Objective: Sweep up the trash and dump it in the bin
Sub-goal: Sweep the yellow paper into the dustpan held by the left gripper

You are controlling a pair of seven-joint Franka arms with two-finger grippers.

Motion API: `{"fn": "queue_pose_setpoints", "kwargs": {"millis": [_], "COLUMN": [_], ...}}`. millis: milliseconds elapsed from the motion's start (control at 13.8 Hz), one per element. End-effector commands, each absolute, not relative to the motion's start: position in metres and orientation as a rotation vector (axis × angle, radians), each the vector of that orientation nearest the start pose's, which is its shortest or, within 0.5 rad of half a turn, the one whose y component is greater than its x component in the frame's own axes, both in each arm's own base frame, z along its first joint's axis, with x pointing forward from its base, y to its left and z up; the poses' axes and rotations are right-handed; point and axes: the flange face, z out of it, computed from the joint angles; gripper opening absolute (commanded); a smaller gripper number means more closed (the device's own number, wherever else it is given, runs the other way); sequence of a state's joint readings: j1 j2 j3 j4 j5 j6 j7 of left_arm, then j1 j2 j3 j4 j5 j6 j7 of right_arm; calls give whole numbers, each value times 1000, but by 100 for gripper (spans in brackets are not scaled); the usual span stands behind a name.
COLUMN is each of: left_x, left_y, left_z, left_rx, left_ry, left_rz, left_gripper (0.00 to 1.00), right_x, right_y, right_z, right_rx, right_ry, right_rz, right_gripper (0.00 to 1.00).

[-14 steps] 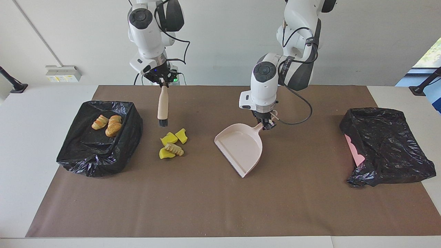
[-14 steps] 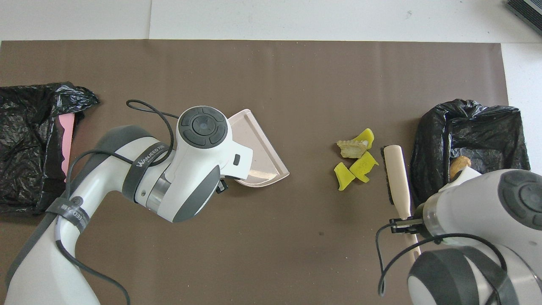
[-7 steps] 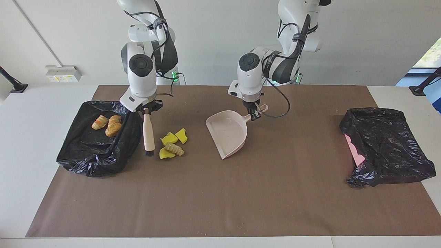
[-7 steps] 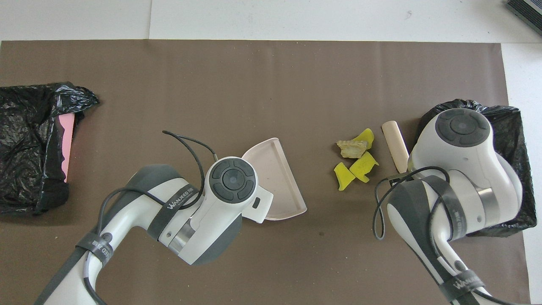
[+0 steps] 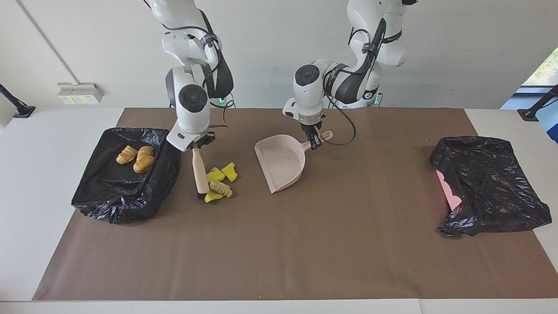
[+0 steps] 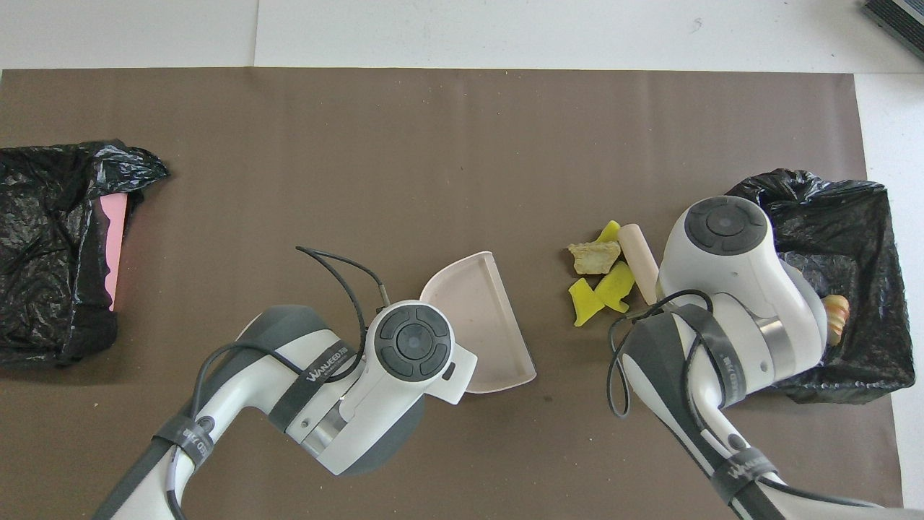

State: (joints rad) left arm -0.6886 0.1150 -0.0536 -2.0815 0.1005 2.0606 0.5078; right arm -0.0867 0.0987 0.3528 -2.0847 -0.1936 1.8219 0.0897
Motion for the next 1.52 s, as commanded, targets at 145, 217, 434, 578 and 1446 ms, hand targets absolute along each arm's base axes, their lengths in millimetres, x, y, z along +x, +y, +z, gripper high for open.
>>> {"fn": "queue_pose_setpoints", "kwargs": {"millis": [145, 217, 434, 578, 1446], "left_x": [397, 395, 397, 398, 447], "left_y": [-358, -356, -356, -352, -280], "left_z": [354, 351, 352, 348, 403], "left_rx": [-2443, -2441, -2442, -2451, -2390], "left_ry": [1777, 1777, 1777, 1774, 1893], "left_rz": [197, 206, 195, 180, 64], "left_gripper": [0, 0, 0, 0, 0], "right_x": [490, 485, 475, 470, 433], "right_y": [187, 199, 227, 245, 216], "right_z": [340, 342, 347, 352, 499], "right_rx": [-3058, -3015, -2867, -2774, -3029], "right_ry": [-478, -463, -356, -292, 83], "right_rz": [596, 600, 619, 628, 478], "right_gripper": [0, 0, 0, 0, 0]}}
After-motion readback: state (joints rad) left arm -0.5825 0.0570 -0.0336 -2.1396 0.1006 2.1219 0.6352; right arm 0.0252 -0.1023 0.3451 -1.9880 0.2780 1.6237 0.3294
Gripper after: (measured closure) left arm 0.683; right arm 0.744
